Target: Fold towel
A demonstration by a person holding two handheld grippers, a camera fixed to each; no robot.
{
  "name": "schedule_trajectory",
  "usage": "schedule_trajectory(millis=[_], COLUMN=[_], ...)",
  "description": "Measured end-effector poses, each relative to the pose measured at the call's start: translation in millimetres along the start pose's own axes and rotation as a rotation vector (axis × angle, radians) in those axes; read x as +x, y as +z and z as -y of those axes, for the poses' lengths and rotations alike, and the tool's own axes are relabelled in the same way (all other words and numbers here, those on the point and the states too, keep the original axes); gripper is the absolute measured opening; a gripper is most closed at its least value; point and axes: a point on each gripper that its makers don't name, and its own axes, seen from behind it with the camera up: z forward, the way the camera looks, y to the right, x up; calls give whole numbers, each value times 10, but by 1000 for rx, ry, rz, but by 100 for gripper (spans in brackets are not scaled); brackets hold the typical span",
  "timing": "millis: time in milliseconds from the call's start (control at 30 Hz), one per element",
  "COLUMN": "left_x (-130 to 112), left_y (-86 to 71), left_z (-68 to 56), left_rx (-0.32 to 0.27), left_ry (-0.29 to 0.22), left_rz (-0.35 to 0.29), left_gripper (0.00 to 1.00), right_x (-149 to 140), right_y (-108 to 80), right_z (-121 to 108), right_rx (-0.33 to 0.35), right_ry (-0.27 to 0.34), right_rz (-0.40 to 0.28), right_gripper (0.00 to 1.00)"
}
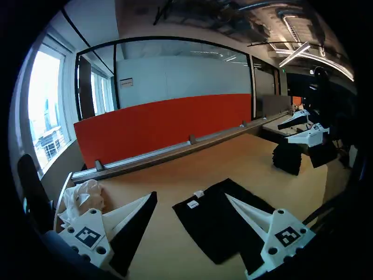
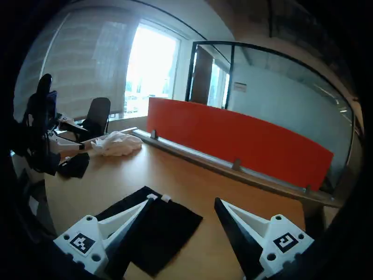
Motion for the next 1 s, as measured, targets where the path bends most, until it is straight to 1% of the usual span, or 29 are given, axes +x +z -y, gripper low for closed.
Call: schedule_trajectory(millis=[200,367,533,767,1000], left_x=[-173,-339,-521,-832,-1167], left_y=[48,103,172,258,321], left_z=[-54,-160,-245,-341,-475], left_rx=[-1,-21,-38,-55,-85], left_ry=[19,27,28,31,32], left_rz=[22,43,69,118,171], left_gripper=[97,97,97,97,97], right_x=[-211,-384,-582,-857,-1151], right_y=[80,128,161,224,290], right_z=[60,97,145,199,280], right_rx=[13,22,34,46,62], right_ry=[10,23,20,18,22], right_rz=[27,41,62,91,133], right_gripper=[100,100,100,100,100])
